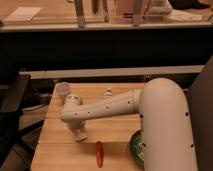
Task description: Wipe the white sponge on the table
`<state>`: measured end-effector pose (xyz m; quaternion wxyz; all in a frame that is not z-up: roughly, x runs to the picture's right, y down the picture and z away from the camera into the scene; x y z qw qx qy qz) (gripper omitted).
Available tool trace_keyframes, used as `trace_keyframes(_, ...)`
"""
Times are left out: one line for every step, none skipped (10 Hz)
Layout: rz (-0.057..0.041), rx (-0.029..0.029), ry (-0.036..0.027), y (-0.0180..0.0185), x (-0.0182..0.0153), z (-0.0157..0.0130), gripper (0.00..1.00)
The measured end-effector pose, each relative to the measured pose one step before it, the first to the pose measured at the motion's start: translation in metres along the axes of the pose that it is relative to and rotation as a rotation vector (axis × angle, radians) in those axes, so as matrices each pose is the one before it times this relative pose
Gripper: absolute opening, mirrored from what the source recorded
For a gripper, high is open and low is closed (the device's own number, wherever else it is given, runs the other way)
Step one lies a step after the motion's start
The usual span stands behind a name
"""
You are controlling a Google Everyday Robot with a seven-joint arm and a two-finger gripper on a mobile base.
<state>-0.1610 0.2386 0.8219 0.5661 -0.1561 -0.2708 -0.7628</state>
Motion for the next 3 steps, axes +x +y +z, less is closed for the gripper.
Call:
trace_keyframes(-0.00036, -0.00024, 0.00116, 0.00012, 0.00032, -0.00079, 0.05)
trace_keyframes(-0.00029, -0.00009, -0.00018, -0.00003, -0.00006, -0.00041, 0.05)
trace_keyframes(-0.00025, -0.00018, 0.00004, 0.00008, 0.00001, -0.00001, 0.05)
